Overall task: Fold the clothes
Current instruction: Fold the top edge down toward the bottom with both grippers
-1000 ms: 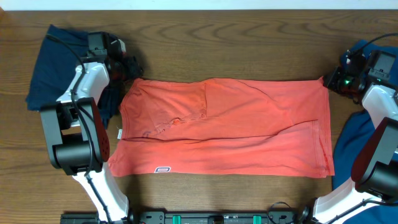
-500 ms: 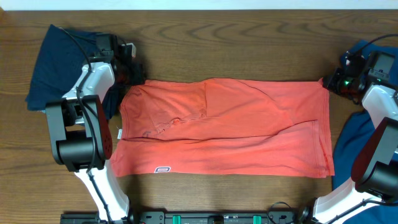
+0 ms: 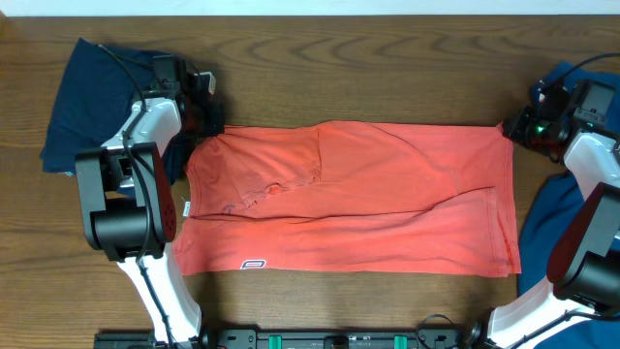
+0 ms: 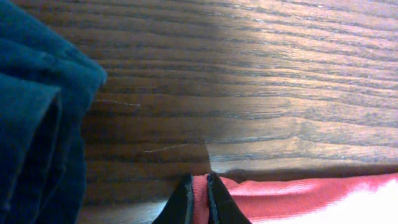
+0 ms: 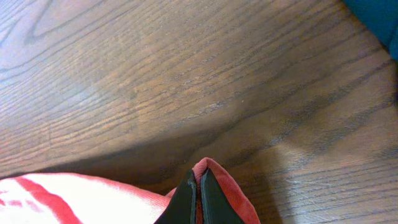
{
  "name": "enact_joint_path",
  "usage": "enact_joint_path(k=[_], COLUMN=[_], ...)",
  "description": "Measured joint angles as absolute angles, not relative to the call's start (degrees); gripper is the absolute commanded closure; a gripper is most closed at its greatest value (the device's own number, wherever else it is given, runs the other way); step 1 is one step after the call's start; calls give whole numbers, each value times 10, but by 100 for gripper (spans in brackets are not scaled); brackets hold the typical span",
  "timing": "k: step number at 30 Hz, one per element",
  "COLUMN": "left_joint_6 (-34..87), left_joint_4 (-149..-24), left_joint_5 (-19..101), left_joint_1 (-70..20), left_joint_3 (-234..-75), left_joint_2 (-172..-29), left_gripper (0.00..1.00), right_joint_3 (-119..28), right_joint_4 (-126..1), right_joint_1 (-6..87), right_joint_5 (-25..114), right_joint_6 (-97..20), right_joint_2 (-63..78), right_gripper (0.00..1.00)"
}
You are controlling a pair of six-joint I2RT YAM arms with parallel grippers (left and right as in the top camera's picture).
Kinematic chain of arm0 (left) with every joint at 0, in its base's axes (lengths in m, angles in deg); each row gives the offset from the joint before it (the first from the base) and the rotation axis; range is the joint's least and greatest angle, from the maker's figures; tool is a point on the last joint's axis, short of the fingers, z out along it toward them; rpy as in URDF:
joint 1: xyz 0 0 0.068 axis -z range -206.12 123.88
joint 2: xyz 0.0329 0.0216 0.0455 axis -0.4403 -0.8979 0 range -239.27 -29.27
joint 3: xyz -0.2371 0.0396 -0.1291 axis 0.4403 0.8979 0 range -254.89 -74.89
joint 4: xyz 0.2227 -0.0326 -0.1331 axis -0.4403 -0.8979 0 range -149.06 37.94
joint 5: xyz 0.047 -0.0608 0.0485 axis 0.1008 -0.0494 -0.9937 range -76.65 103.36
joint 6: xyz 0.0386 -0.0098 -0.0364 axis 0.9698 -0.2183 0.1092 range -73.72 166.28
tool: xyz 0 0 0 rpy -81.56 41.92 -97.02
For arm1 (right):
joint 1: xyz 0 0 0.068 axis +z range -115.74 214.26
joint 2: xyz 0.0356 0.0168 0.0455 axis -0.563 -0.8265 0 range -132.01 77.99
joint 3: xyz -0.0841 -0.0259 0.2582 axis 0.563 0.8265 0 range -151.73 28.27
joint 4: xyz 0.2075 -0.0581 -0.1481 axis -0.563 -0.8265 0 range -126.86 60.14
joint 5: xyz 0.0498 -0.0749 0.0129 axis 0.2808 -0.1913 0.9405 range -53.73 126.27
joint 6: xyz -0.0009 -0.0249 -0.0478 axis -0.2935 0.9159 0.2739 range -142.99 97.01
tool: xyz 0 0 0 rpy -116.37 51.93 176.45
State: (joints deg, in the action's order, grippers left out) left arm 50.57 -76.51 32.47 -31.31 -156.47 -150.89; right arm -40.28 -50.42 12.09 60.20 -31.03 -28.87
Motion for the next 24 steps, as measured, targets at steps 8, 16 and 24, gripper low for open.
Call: enact_joint_path(k=[8,16,24], left_joint_6=[478,471,465], left_joint_4=[-779,-840,-927], left_joint_5=[324,322,309], left_joint_1=[-313,-313,-313], left_joint_3=[-1565,-1565,-1564], left_joint_2=[-1498,-1417,-1405], left_gripper=[94,94,94], right_joint_3=[-403,-403,-402], right_joint_4=[-506,-542,-588], right_joint_1=[121,120,119], right_joint_5=[602,601,601], right_joint_6=[-310,-310,-311], right_joint_2=[-284,-222,-214], right_gripper=[99,99,99])
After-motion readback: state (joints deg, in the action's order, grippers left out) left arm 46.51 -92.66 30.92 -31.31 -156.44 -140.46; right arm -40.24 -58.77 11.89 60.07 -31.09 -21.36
